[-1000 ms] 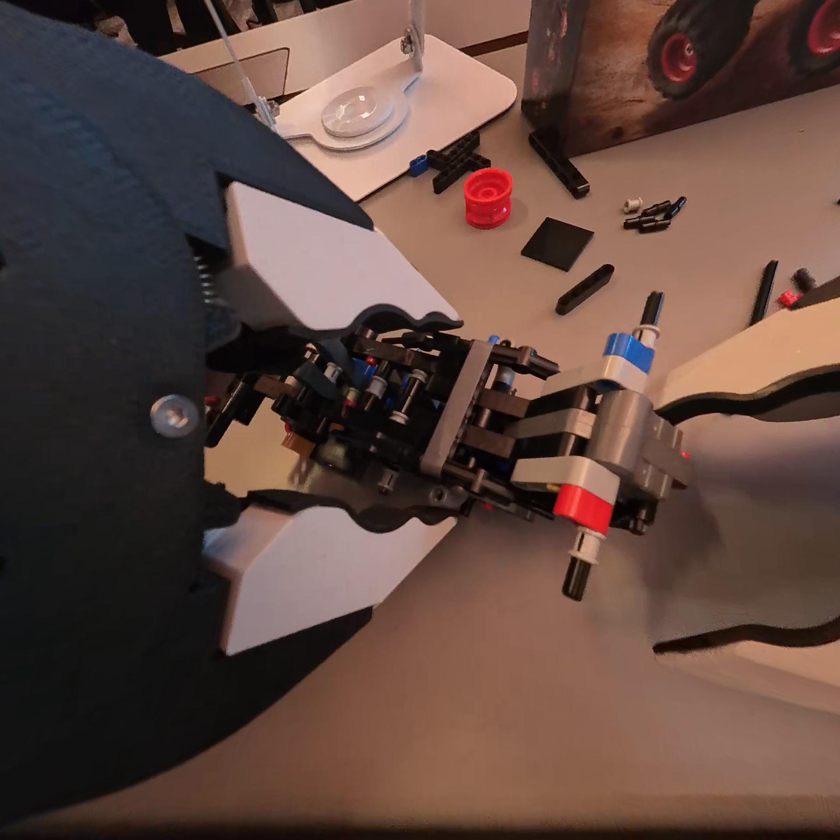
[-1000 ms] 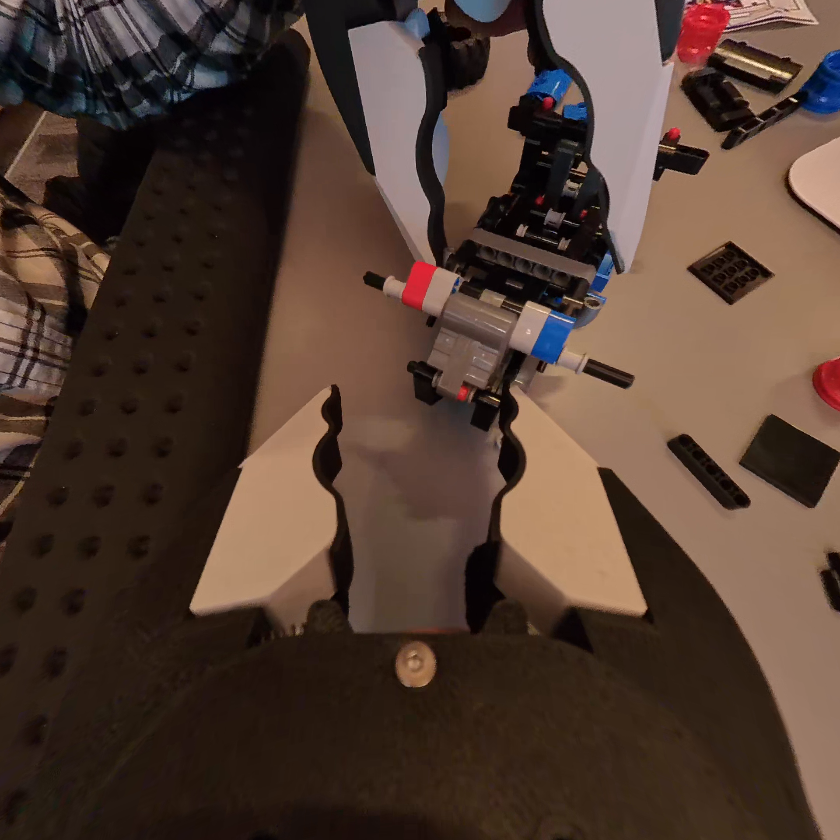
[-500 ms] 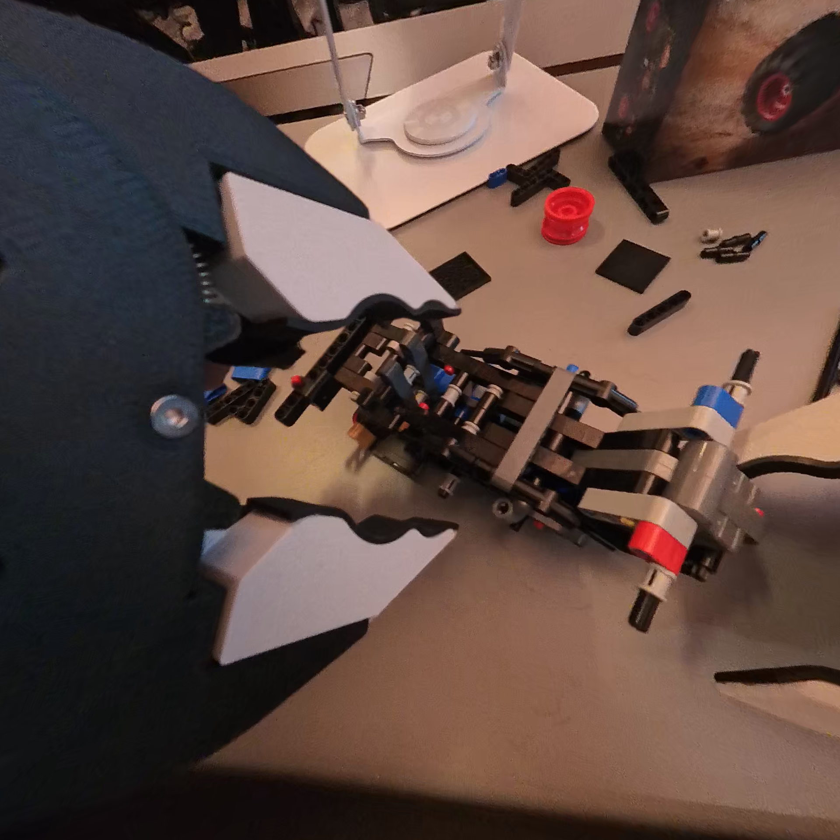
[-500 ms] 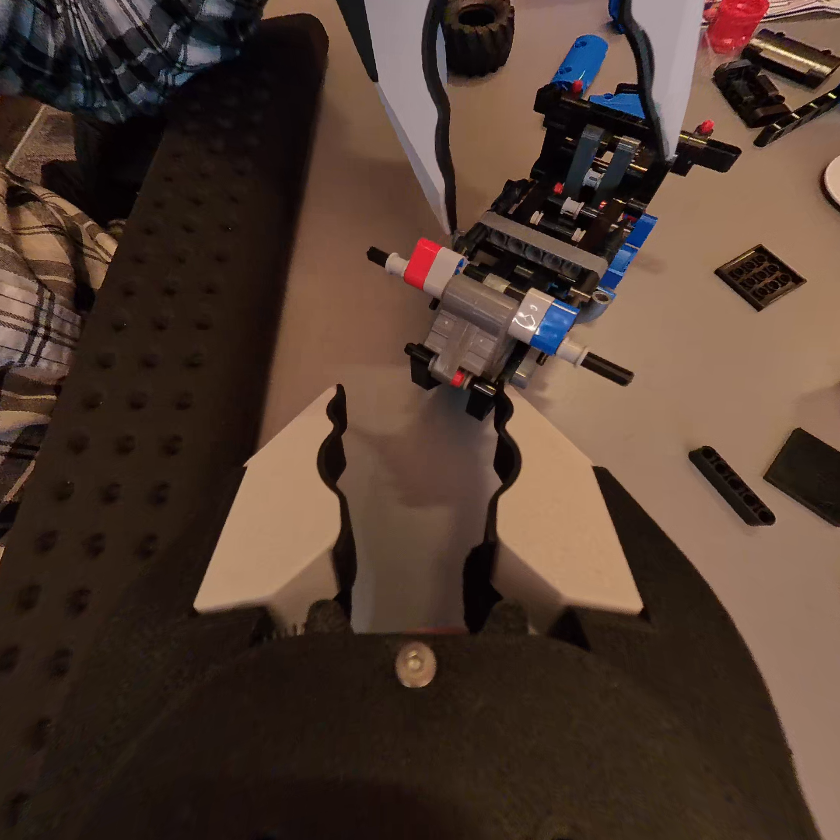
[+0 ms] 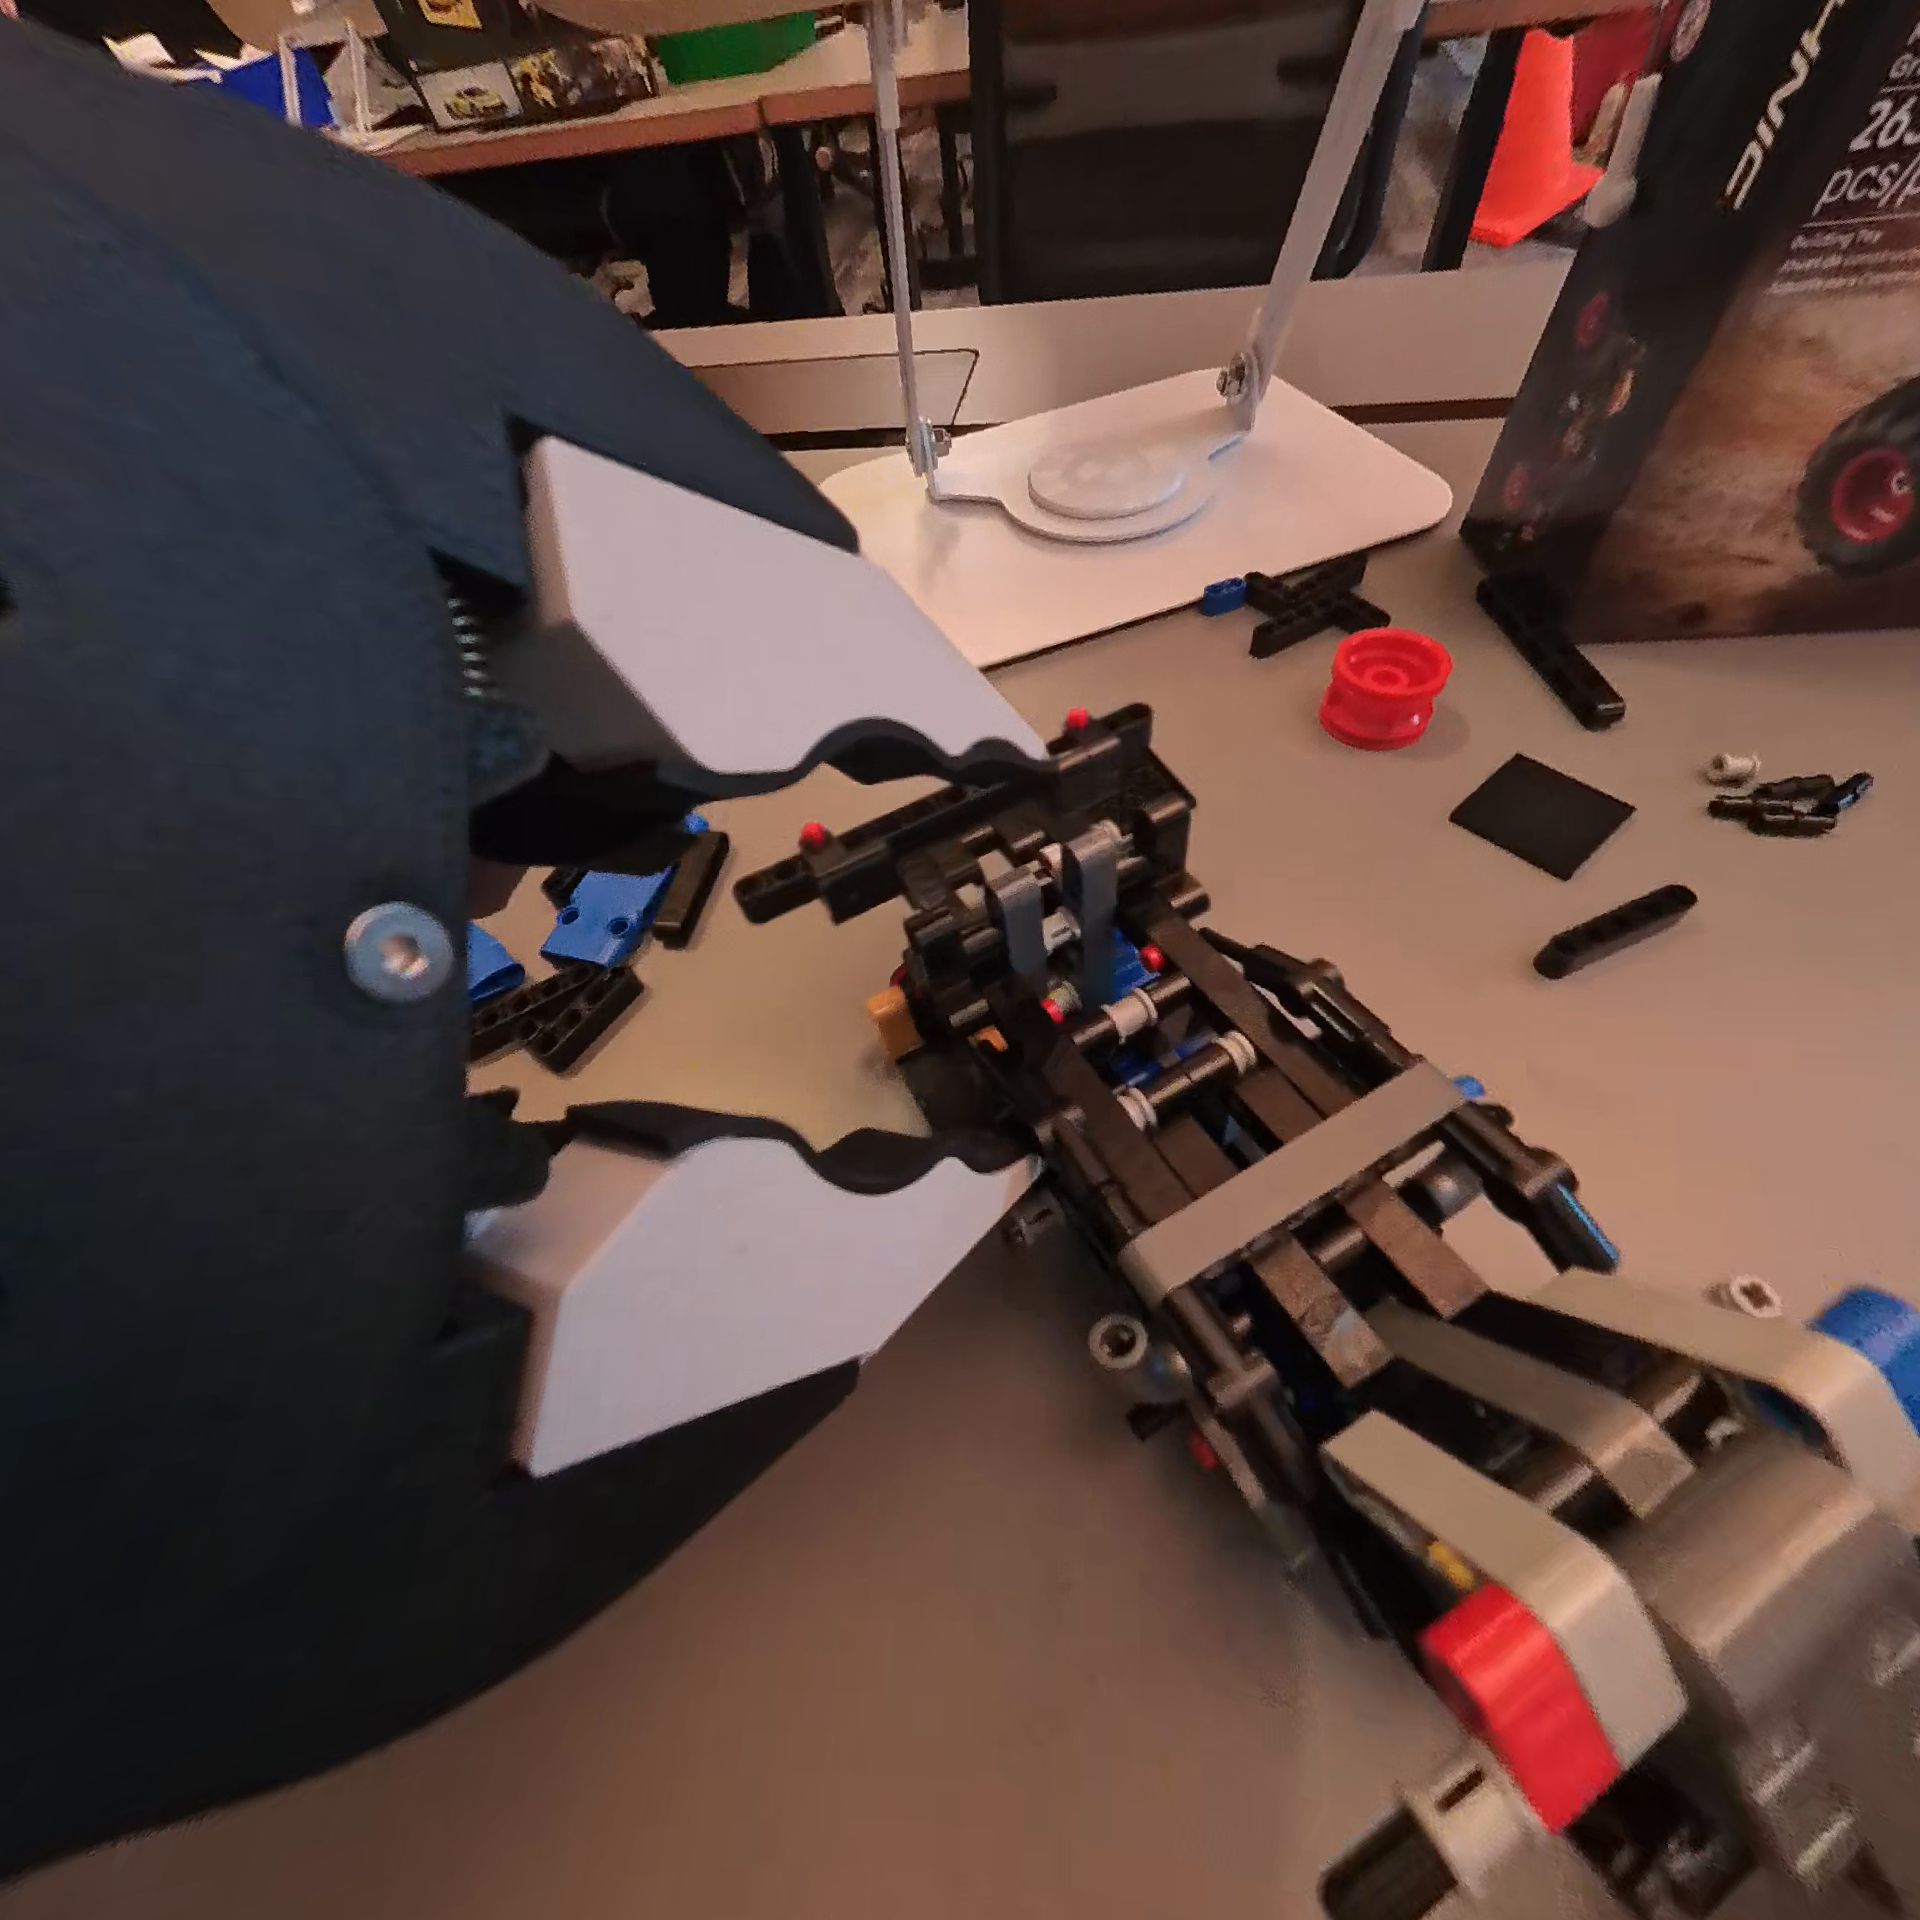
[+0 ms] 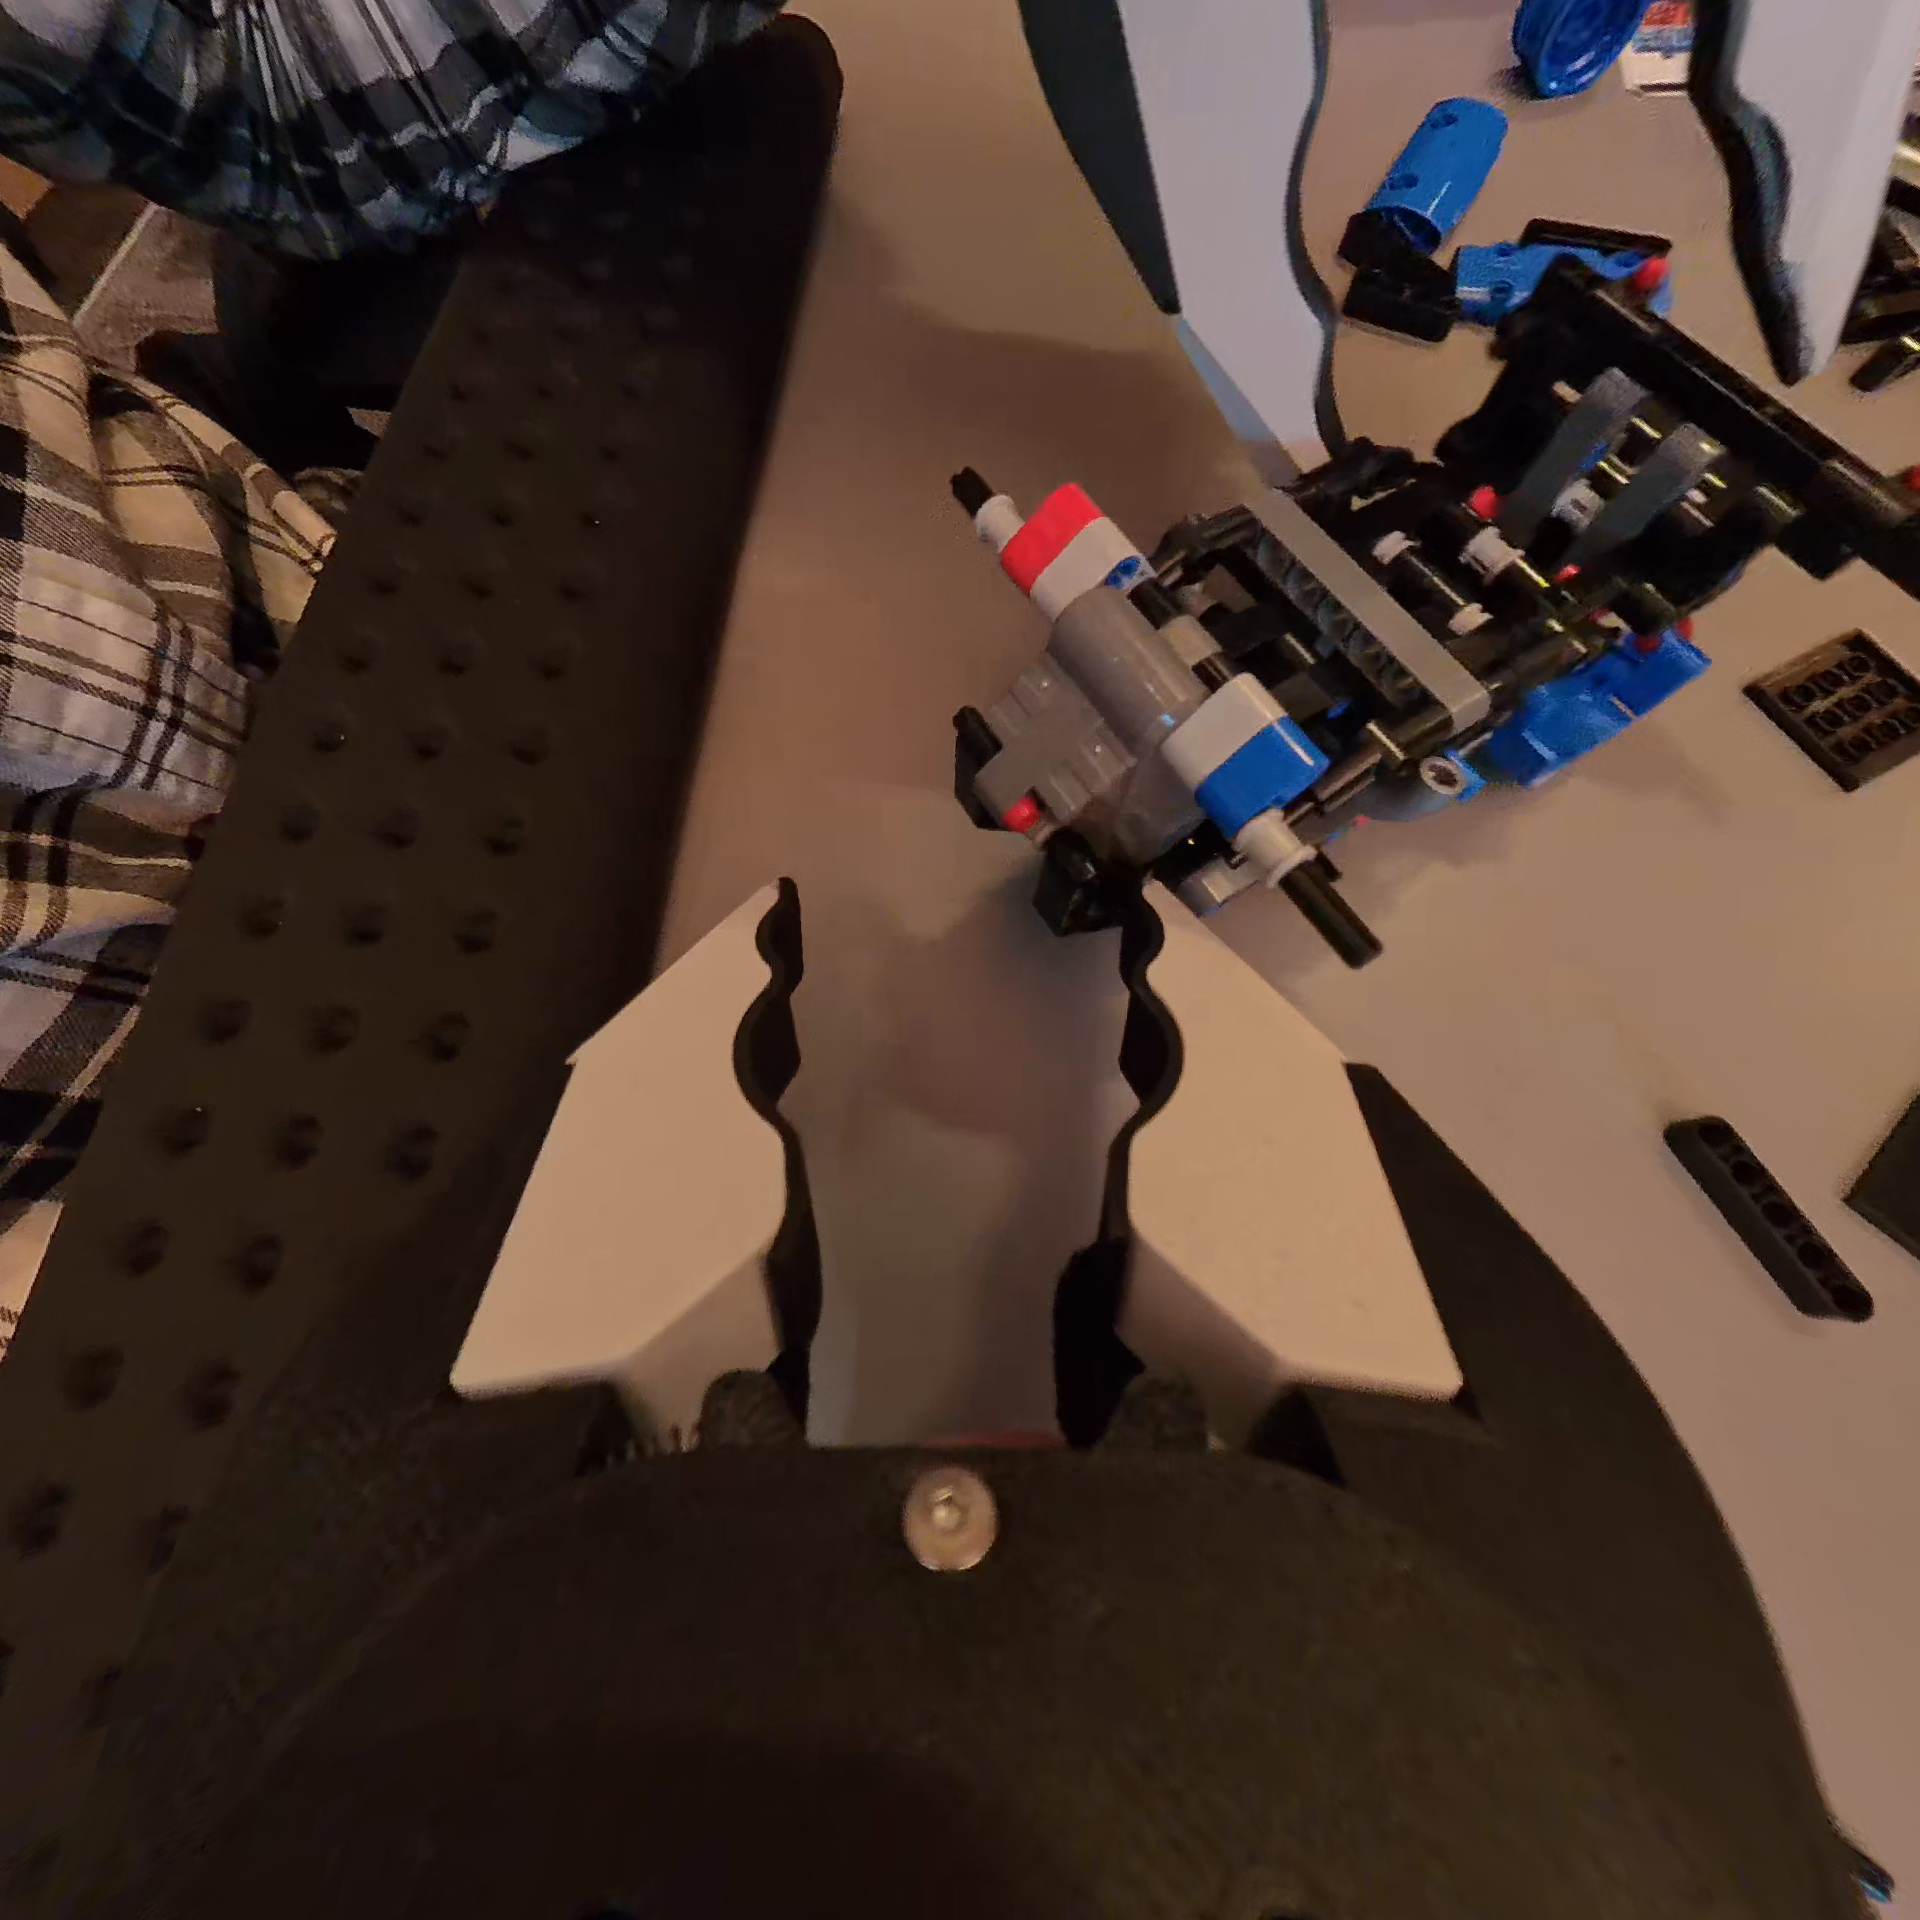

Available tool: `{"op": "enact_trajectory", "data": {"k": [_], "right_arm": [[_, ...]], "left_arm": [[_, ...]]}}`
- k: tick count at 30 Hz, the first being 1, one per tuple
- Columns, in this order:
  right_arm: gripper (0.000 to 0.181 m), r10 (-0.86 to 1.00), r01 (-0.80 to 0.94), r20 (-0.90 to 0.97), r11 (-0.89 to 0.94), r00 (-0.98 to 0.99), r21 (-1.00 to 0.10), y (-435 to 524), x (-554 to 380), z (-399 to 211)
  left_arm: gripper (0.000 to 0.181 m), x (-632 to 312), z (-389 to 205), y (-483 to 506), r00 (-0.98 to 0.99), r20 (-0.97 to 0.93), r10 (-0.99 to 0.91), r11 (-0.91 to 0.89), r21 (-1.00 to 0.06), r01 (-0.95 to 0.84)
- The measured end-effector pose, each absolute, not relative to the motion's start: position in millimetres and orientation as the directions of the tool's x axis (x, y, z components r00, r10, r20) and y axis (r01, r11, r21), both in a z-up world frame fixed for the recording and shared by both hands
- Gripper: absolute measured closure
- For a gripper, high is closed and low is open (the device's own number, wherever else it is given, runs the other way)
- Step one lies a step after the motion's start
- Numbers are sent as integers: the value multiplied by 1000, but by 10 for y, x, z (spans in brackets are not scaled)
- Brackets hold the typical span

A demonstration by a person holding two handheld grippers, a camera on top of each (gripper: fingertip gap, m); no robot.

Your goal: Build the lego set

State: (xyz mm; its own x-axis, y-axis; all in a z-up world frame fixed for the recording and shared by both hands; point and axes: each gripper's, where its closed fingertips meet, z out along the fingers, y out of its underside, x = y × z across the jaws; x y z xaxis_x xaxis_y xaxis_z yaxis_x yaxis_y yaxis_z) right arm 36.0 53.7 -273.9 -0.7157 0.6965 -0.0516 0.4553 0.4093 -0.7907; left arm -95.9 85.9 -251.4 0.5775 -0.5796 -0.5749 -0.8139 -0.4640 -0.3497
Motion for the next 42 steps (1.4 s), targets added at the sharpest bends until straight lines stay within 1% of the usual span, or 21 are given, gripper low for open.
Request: {"op": "enact_trajectory", "data": {"k": [3, 8, 14, 18, 25, 27, 32, 37, 42], "right_arm": [[119, 689, 449, -46, 418, -723, -790, 511, 364, -2743], [122, 691, 455, -59, 407, -720, -792, 557, 382, -2724], [124, 690, 458, -65, 403, -721, -792, 575, 393, -2714], [123, 670, 438, -53, 421, -740, -794, 501, 401, -2710], [121, 625, 408, -48, 448, -779, -796, 333, 423, -2722], [125, 621, 416, -60, 447, -781, -792, 362, 450, -2732], [126, 621, 419, -62, 448, -781, -790, 401, 473, -2724], [127, 629, 420, -65, 434, -774, -797, 436, 469, -2702], [128, 610, 404, -61, 443, -790, -800, 349, 478, -2698]], "left_arm": [[114, -992, -2508, 888, 589, -580, -562, -465, -367, -806], [107, -1029, -2503, 851, 636, -533, -558, -482, -416, -771], [107, -924, -2362, 759, 678, -464, -570, -457, -508, -731], [108, -1021, -2459, 803, 682, -482, -550, -492, -473, -731], [110, -1128, -2494, 858, 707, -486, -513, -514, -486, -707], [109, -1140, -2463, 840, 718, -477, -507, -513, -503, -696], [110, -1128, -2324, 817, 741, -457, -492, -486, -561, -670], [117, -1026, -2187, 814, 756, -431, -493, -442, -625, -644], [118, -971, -2229, 807, 745, -420, -518, -436, -620, -652]]}}
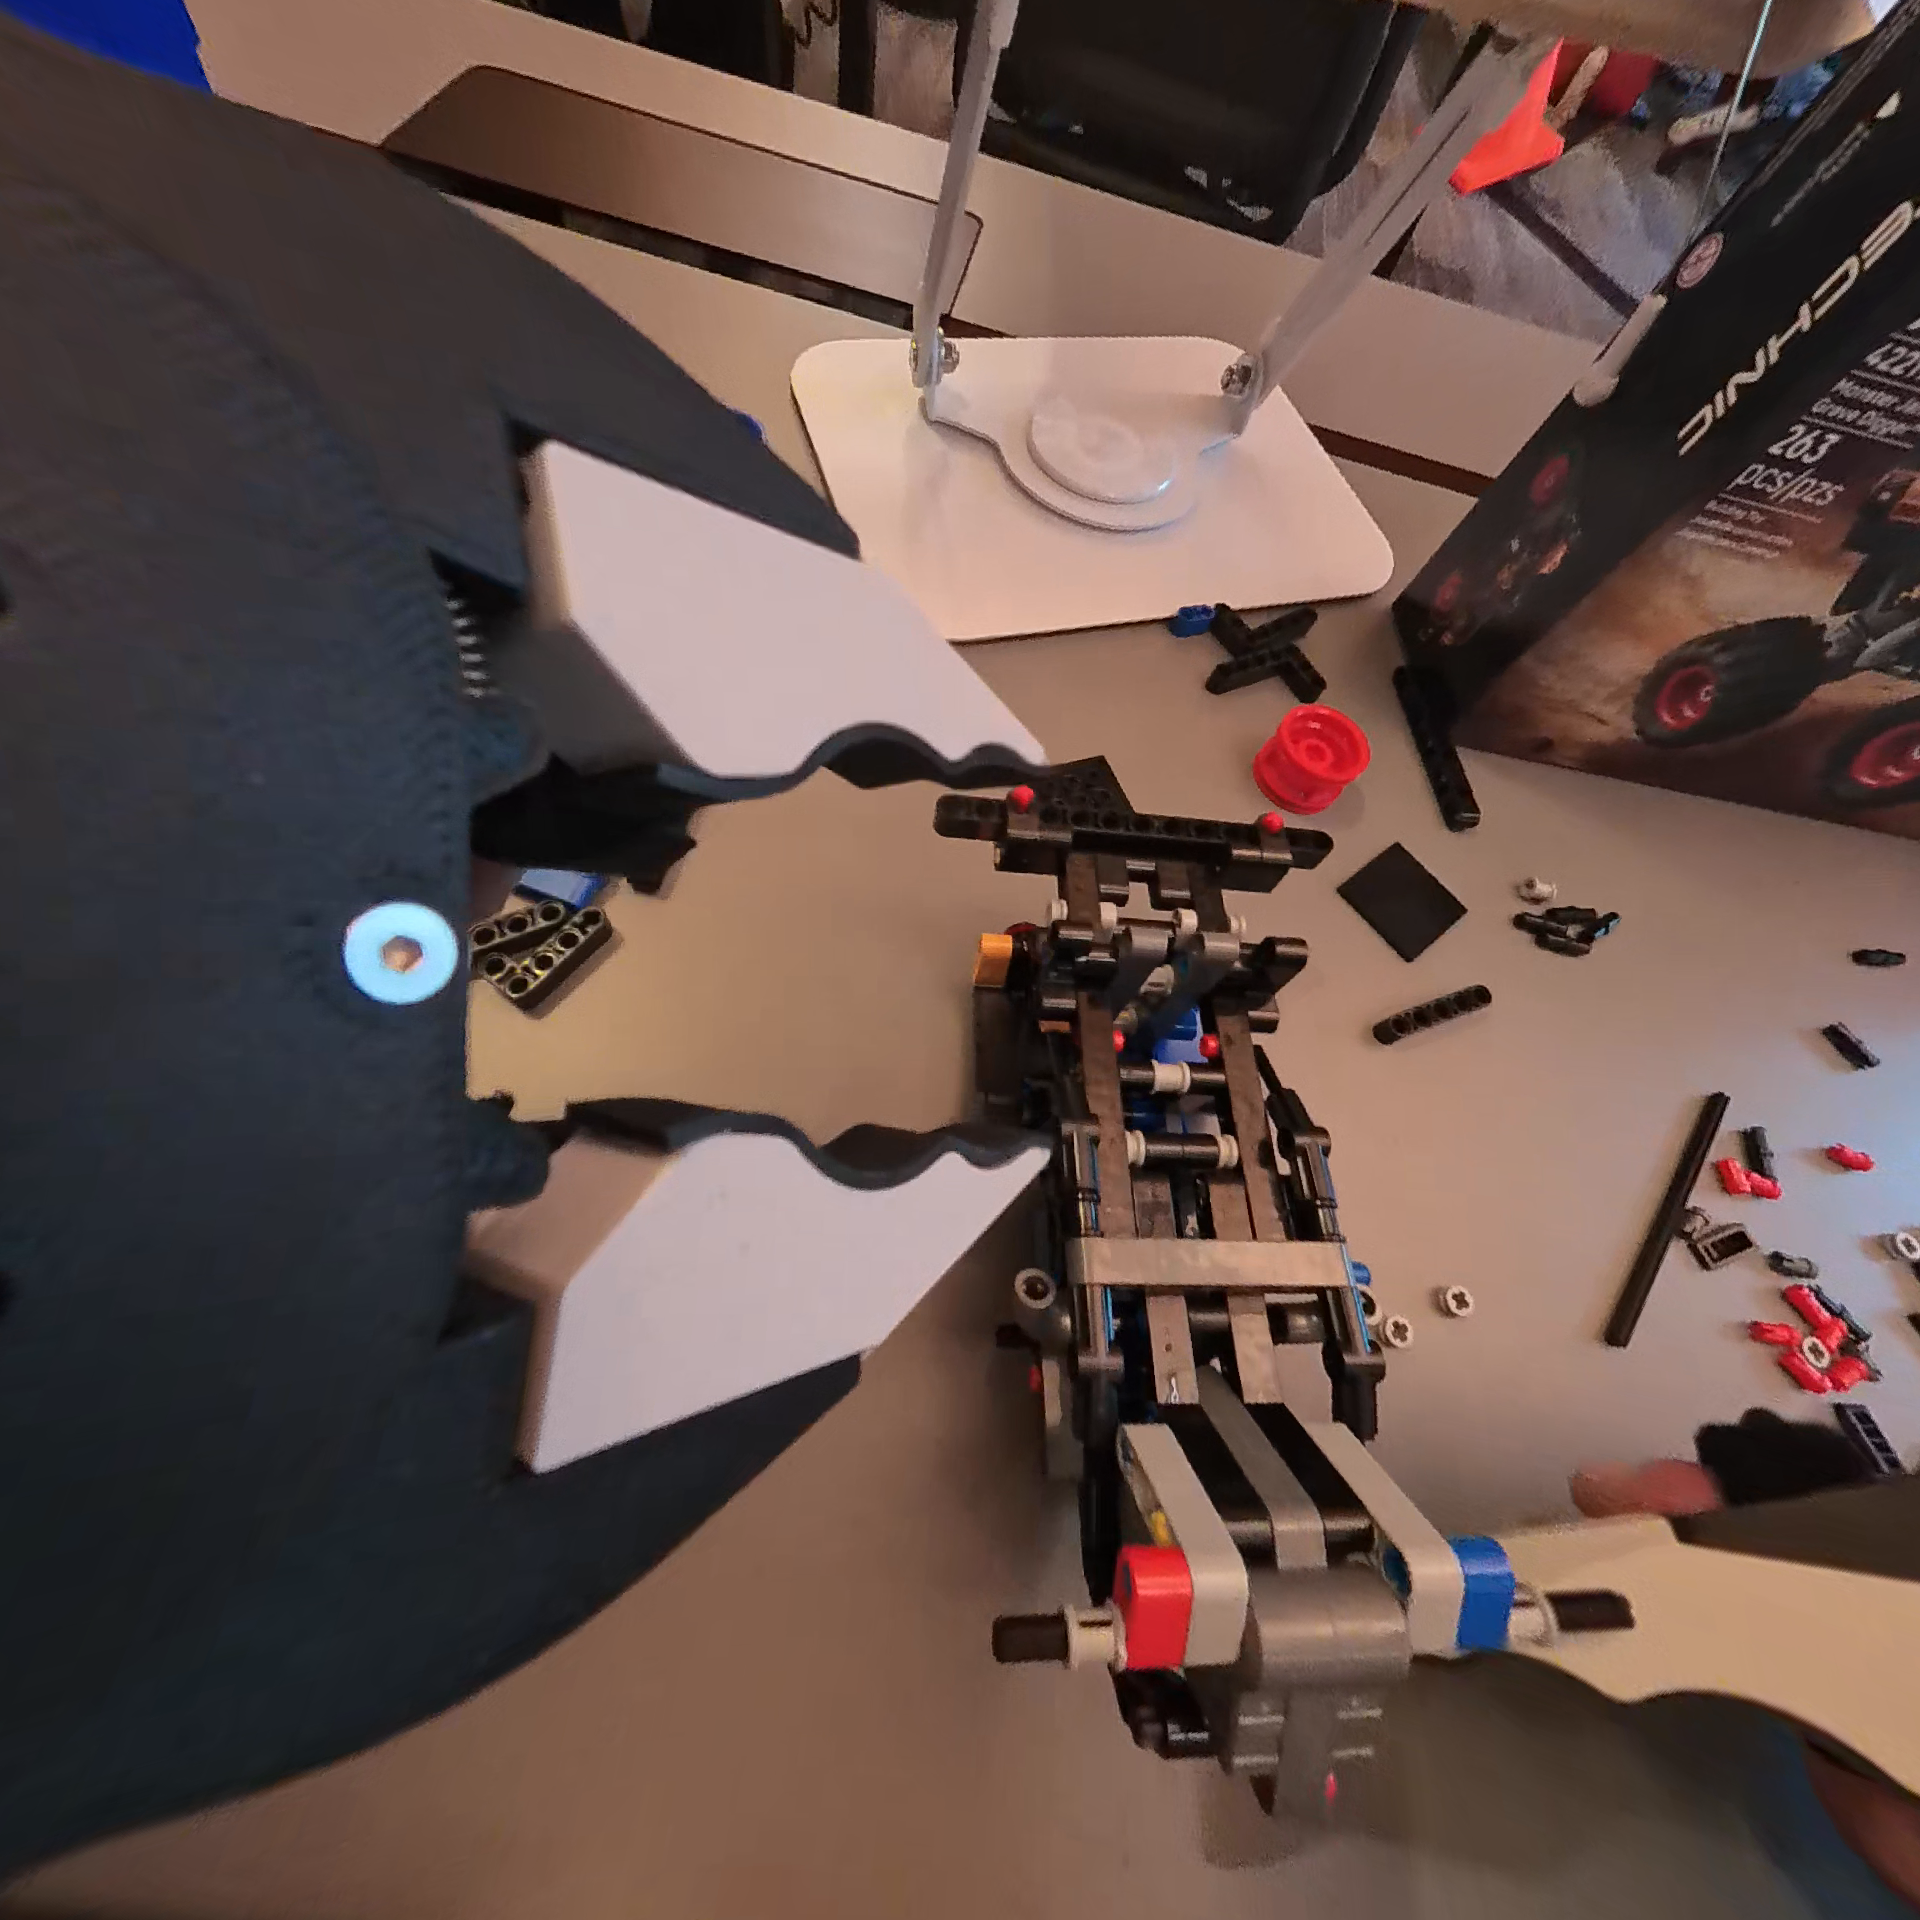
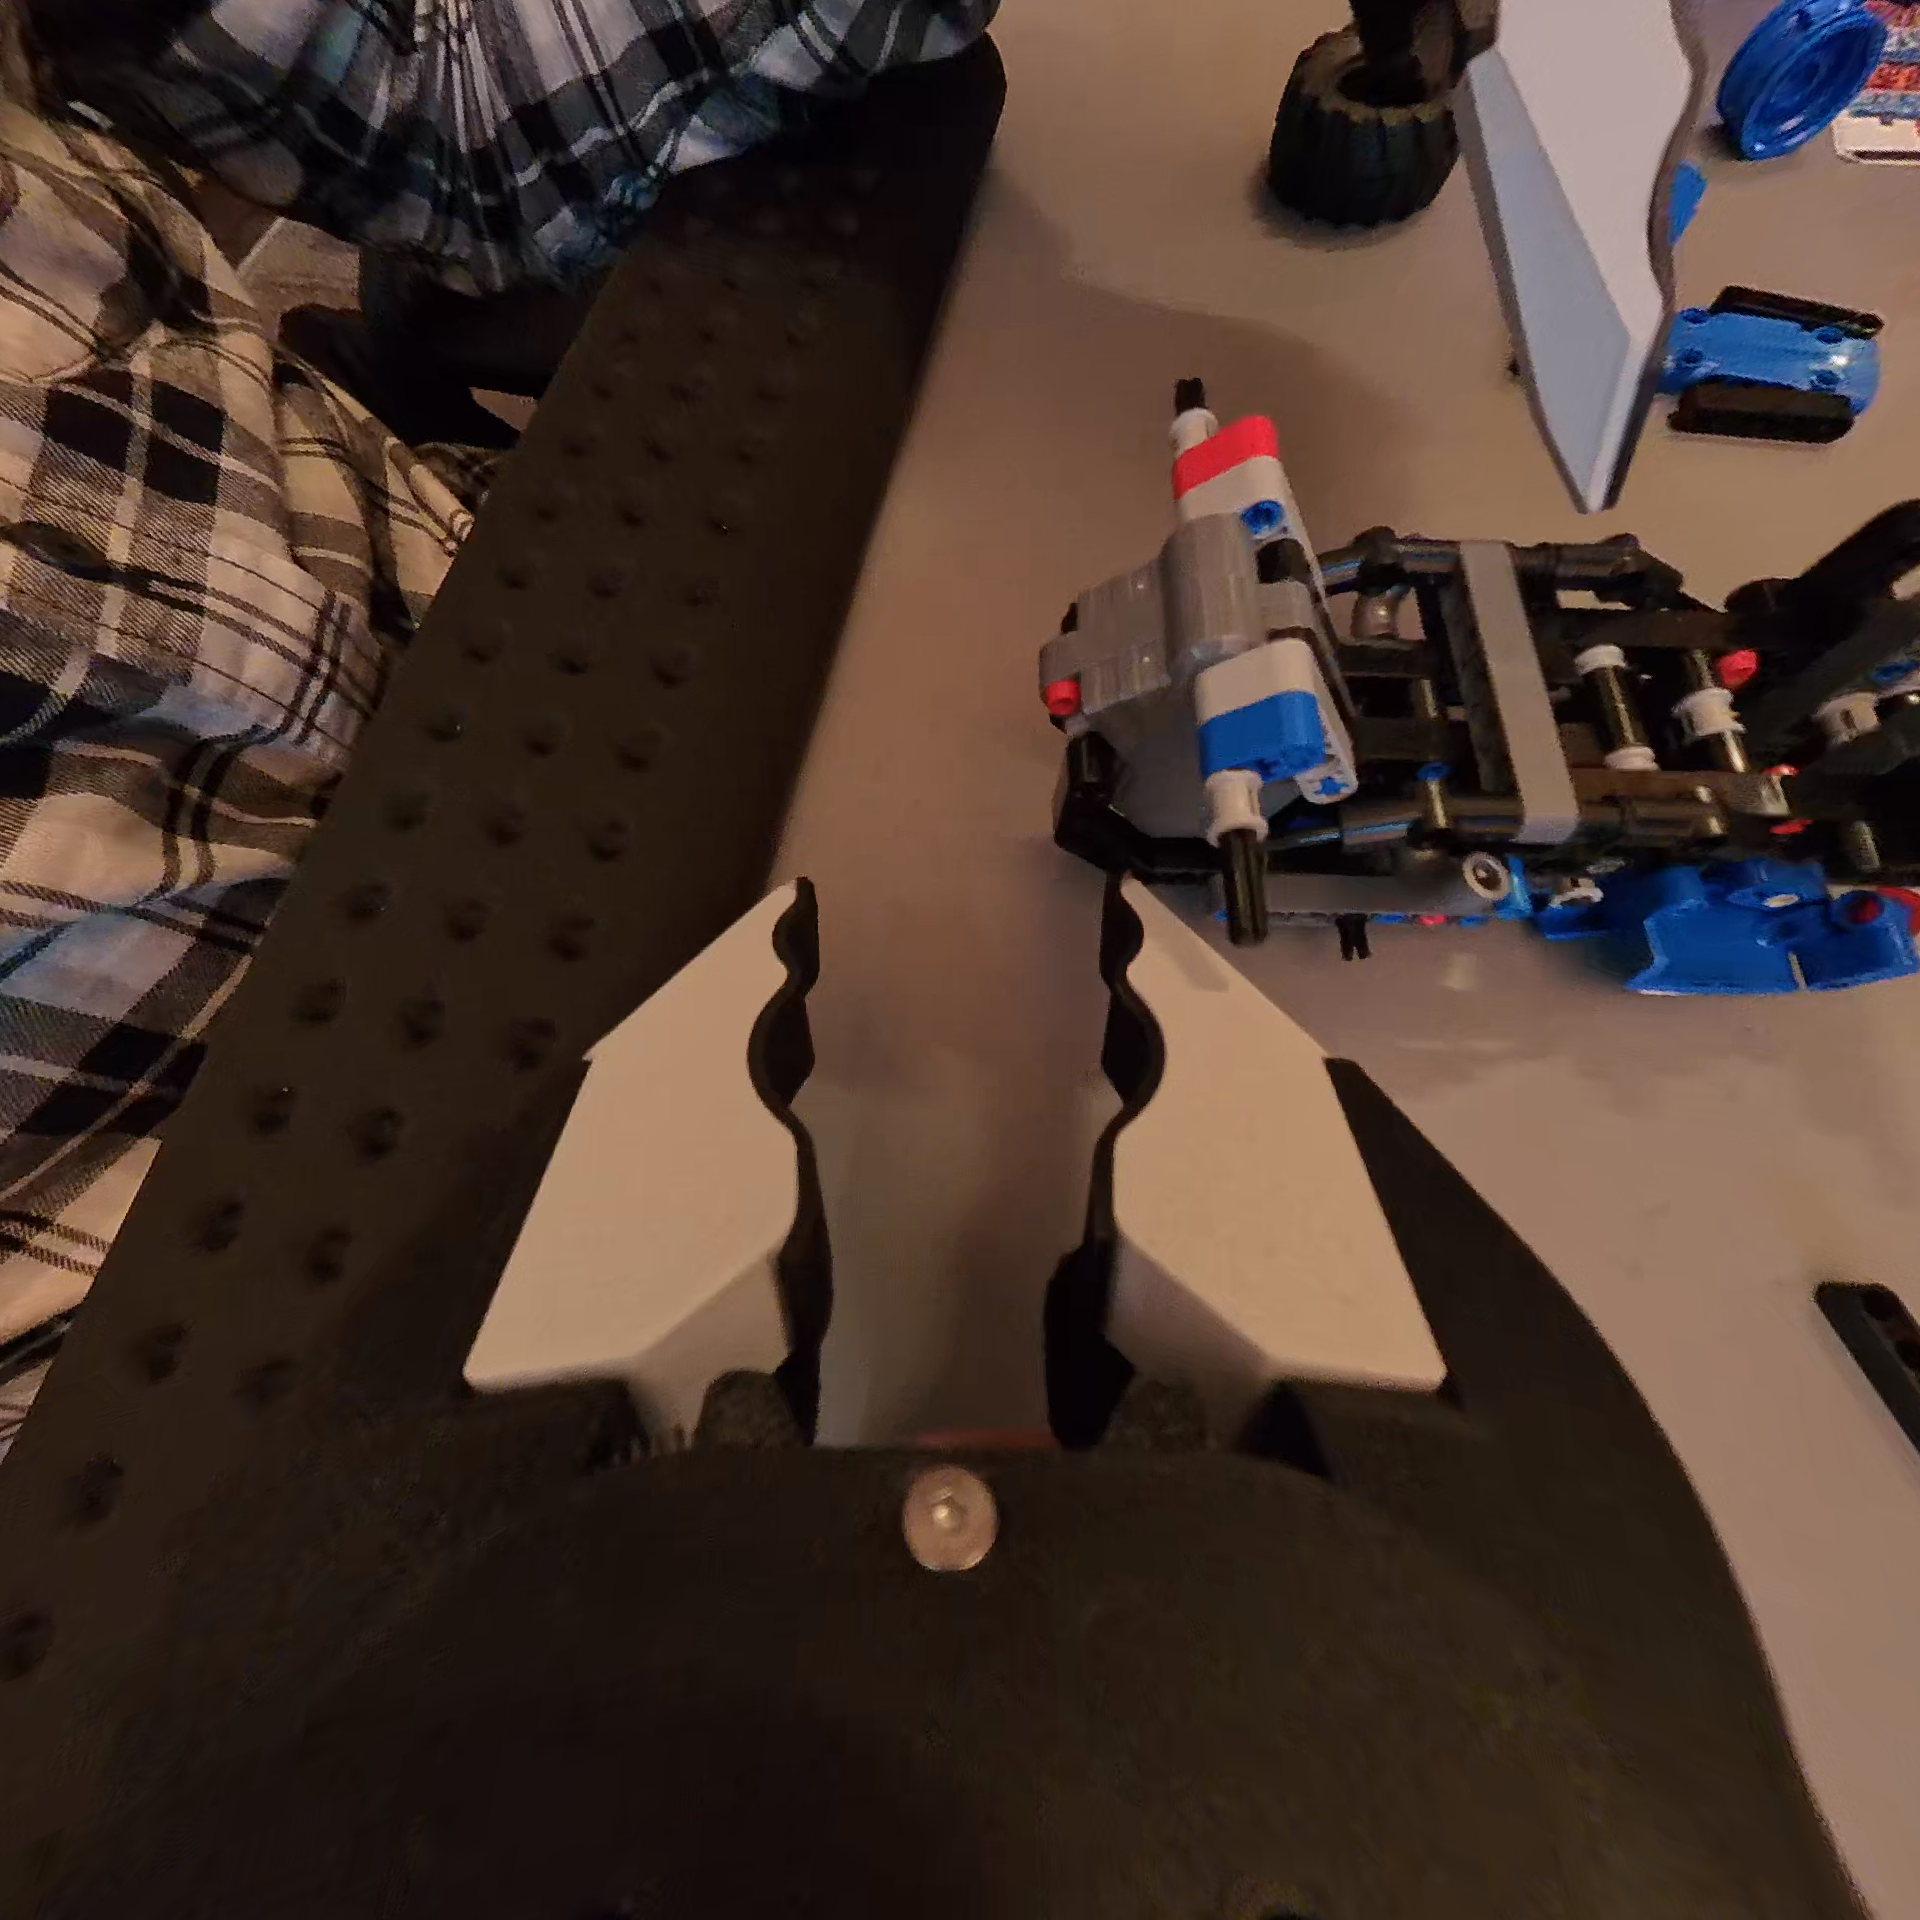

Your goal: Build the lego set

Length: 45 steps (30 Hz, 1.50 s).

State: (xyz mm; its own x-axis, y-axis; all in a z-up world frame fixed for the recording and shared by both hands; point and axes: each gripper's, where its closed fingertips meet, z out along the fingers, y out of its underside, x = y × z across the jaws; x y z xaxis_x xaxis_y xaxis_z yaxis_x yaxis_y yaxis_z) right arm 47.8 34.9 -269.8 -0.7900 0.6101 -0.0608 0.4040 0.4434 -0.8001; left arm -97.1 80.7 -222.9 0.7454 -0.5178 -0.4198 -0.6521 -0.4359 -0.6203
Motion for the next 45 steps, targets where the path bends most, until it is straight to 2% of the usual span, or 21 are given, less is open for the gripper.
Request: {"op": "enact_trajectory", "data": {"k": [8, 12, 18, 22, 25, 28, 33, 35, 45], "right_arm": [[116, 589, 377, -29, 478, -808, -793, 104, 415, -2718], [118, 585, 377, -30, 481, -810, -791, 118, 441, -2723], [120, 591, 381, -31, 477, -806, -792, 183, 472, -2716], [121, 596, 390, -39, 473, -802, -790, 221, 484, -2728], [122, 596, 395, -43, 475, -802, -787, 235, 495, -2742], [124, 599, 405, -52, 472, -799, -783, 254, 502, -2762], [126, 600, 409, -54, 473, -798, -781, 266, 511, -2776], [126, 600, 407, -52, 473, -798, -781, 268, 513, -2772], [127, 605, 409, -50, 473, -795, -780, 298, 521, -2777]], "left_arm": [[121, -985, -2122, 807, 770, -398, -499, -418, -667, -616], [122, -991, -2048, 815, 778, -403, -482, -410, -681, -607], [121, -814, -1859, 754, 782, -330, -529, -323, -773, -545], [118, -541, -1716, 616, 735, -253, -630, -240, -836, -493], [109, -380, -1758, 549, 683, -268, -679, -223, -812, -540], [110, -169, -1845, 478, 619, -258, -742, -213, -785, -582], [125, -95, -2164, 438, 560, -255, -788, -266, -680, -683], [135, -79, -2186, 411, 552, -227, -802, -270, -687, -675], [142, -383, -2192, 366, 605, -225, -764, -330, -670, -666]]}}
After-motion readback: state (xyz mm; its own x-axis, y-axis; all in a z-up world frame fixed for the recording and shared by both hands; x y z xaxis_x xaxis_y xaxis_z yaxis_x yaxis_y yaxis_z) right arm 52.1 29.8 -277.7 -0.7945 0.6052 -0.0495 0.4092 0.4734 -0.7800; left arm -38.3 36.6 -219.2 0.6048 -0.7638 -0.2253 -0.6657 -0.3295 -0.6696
